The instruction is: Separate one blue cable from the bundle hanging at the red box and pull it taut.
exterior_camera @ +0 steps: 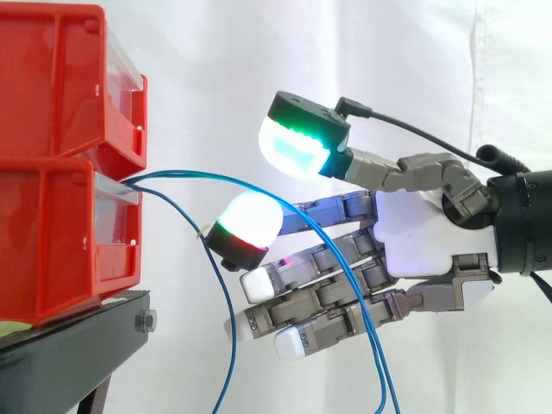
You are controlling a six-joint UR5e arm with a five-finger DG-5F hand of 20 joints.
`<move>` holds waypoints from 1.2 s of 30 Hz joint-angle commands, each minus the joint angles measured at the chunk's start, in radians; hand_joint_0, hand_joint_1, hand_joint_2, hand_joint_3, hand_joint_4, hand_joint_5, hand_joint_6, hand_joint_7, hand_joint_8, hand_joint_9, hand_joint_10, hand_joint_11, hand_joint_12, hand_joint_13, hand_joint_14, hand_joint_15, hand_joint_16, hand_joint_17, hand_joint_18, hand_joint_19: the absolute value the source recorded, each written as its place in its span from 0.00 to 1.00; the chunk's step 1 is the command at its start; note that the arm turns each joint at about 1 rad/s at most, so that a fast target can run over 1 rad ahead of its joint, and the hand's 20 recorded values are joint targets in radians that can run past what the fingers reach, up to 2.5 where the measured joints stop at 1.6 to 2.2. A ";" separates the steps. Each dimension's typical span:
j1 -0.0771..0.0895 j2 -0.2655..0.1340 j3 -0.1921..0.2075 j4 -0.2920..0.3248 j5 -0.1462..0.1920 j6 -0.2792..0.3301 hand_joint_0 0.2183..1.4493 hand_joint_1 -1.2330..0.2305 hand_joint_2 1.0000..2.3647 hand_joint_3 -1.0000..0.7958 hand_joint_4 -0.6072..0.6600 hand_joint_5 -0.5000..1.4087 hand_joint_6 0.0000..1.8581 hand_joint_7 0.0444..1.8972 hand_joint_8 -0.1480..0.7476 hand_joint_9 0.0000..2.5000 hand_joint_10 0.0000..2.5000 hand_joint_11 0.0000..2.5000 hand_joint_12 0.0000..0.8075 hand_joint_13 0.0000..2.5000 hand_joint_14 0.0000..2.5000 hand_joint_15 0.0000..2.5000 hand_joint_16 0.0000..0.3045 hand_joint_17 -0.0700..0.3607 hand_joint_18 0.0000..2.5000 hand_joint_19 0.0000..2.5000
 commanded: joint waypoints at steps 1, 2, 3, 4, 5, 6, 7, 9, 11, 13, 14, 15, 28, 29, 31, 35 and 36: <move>0.001 0.000 0.000 0.000 0.000 0.000 0.24 0.54 0.00 0.28 0.55 0.16 0.42 0.50 0.42 0.33 0.01 0.23 0.37 0.20 0.00 0.06 0.15 0.40 0.24 0.16; -0.001 0.000 0.000 0.000 0.000 0.000 0.27 0.56 0.00 0.28 0.54 0.16 0.42 0.52 0.41 0.33 0.01 0.23 0.36 0.20 0.00 0.06 0.14 0.39 0.23 0.16; -0.001 0.000 0.000 0.000 0.000 0.000 0.30 0.57 0.00 0.28 0.53 0.16 0.42 0.52 0.41 0.33 0.01 0.23 0.35 0.20 0.00 0.06 0.14 0.38 0.23 0.17; -0.001 0.000 0.000 0.000 0.000 0.000 0.33 0.55 0.00 0.28 0.53 0.16 0.43 0.52 0.41 0.33 0.01 0.23 0.35 0.20 0.00 0.06 0.14 0.38 0.22 0.17; -0.001 0.000 0.000 0.000 0.000 0.000 0.33 0.55 0.00 0.28 0.53 0.16 0.43 0.52 0.41 0.33 0.01 0.23 0.35 0.20 0.00 0.06 0.14 0.38 0.22 0.17; -0.001 0.000 0.000 0.000 0.000 0.000 0.33 0.54 0.00 0.29 0.53 0.16 0.43 0.51 0.41 0.33 0.01 0.23 0.35 0.20 0.00 0.06 0.14 0.38 0.23 0.17; -0.001 0.000 0.000 0.000 0.000 0.000 0.34 0.52 0.01 0.33 0.53 0.15 0.44 0.51 0.42 0.33 0.01 0.23 0.34 0.20 0.00 0.06 0.14 0.38 0.23 0.17; -0.001 0.000 0.000 0.000 0.000 0.000 0.33 0.51 0.01 0.36 0.53 0.15 0.45 0.51 0.42 0.33 0.01 0.24 0.35 0.20 0.00 0.06 0.14 0.38 0.23 0.17; 0.001 0.000 0.000 0.000 0.000 0.000 0.33 0.48 0.02 0.41 0.53 0.15 0.45 0.53 0.43 0.33 0.01 0.24 0.35 0.20 0.00 0.06 0.14 0.38 0.23 0.17; 0.001 0.000 0.000 0.000 0.000 0.000 0.33 0.44 0.02 0.45 0.54 0.15 0.46 0.54 0.44 0.33 0.01 0.25 0.35 0.19 0.00 0.06 0.14 0.38 0.23 0.17; 0.001 0.000 0.000 0.000 0.000 0.000 0.33 0.42 0.02 0.46 0.55 0.15 0.46 0.56 0.44 0.33 0.01 0.25 0.35 0.19 0.00 0.06 0.14 0.38 0.23 0.17; 0.001 0.000 0.000 0.000 0.000 0.000 0.34 0.40 0.02 0.46 0.55 0.15 0.46 0.55 0.44 0.33 0.01 0.25 0.36 0.19 0.00 0.06 0.14 0.38 0.23 0.17; -0.001 0.000 0.000 -0.005 0.000 0.000 0.46 0.28 0.00 0.28 0.52 0.14 0.48 0.51 0.43 0.31 0.01 0.26 0.35 0.20 0.00 0.06 0.14 0.38 0.24 0.15; 0.001 0.000 0.000 -0.005 0.000 0.000 0.46 0.27 0.00 0.28 0.51 0.14 0.48 0.50 0.43 0.31 0.01 0.26 0.35 0.20 0.00 0.06 0.14 0.38 0.24 0.15; -0.001 0.000 0.000 -0.005 0.002 0.000 0.45 0.26 0.00 0.28 0.52 0.14 0.48 0.50 0.42 0.32 0.01 0.26 0.35 0.20 0.00 0.05 0.14 0.38 0.25 0.15; -0.001 0.000 0.000 -0.009 0.000 0.000 0.38 0.25 0.00 0.28 0.54 0.14 0.48 0.50 0.42 0.32 0.01 0.27 0.35 0.21 0.00 0.06 0.14 0.38 0.25 0.15; -0.001 0.000 0.001 -0.009 0.000 0.000 0.34 0.24 0.00 0.28 0.54 0.14 0.48 0.50 0.42 0.32 0.01 0.26 0.35 0.21 0.00 0.06 0.14 0.38 0.25 0.16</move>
